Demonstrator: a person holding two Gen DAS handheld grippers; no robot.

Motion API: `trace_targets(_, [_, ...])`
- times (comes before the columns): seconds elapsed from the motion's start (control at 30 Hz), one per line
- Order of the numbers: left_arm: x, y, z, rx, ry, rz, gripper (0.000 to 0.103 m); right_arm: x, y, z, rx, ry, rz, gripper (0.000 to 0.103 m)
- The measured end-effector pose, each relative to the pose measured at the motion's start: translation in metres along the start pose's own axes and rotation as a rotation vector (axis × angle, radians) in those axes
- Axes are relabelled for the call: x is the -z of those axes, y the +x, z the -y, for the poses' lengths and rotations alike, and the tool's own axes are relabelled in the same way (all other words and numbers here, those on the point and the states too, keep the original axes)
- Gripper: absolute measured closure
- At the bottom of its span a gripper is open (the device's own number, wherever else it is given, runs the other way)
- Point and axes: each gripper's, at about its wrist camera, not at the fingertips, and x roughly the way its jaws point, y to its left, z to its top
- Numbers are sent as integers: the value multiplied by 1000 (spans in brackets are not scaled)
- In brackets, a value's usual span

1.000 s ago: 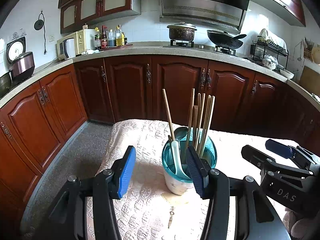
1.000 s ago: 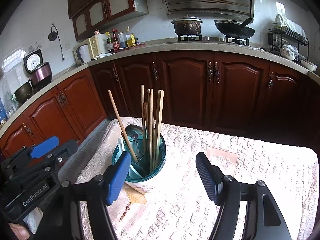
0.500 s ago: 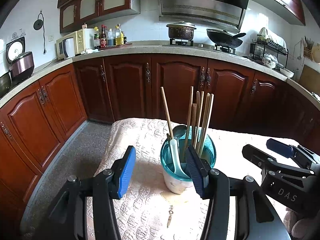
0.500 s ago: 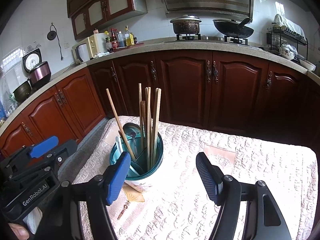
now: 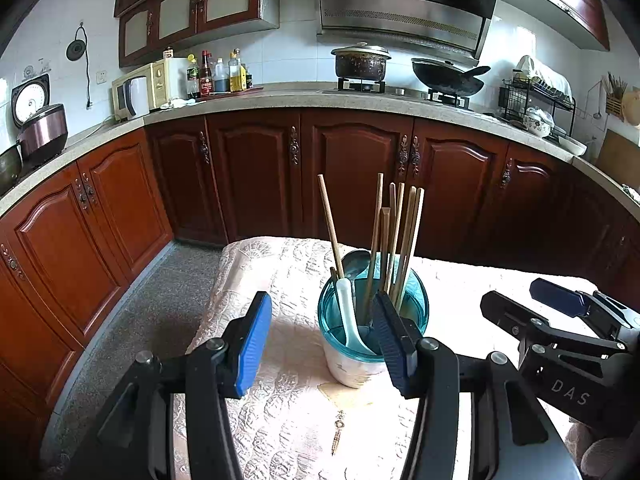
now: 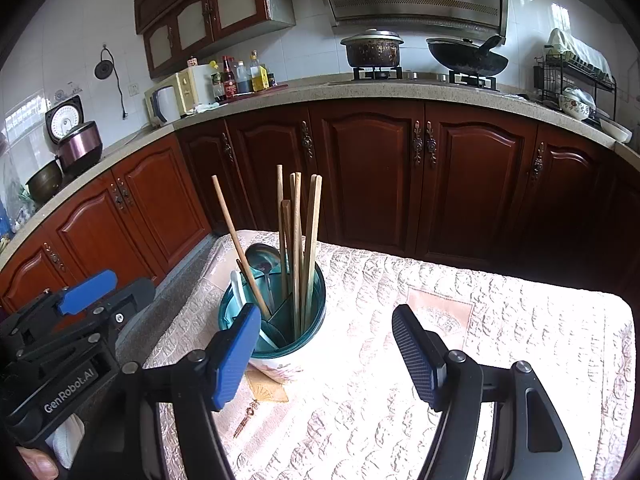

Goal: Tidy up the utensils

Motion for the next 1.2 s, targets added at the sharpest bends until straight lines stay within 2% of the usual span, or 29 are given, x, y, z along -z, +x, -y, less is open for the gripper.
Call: trace_targets(1.2, [1,4,-2,-4,-1,-7,50,0,8,0,-4,-15,-14,30])
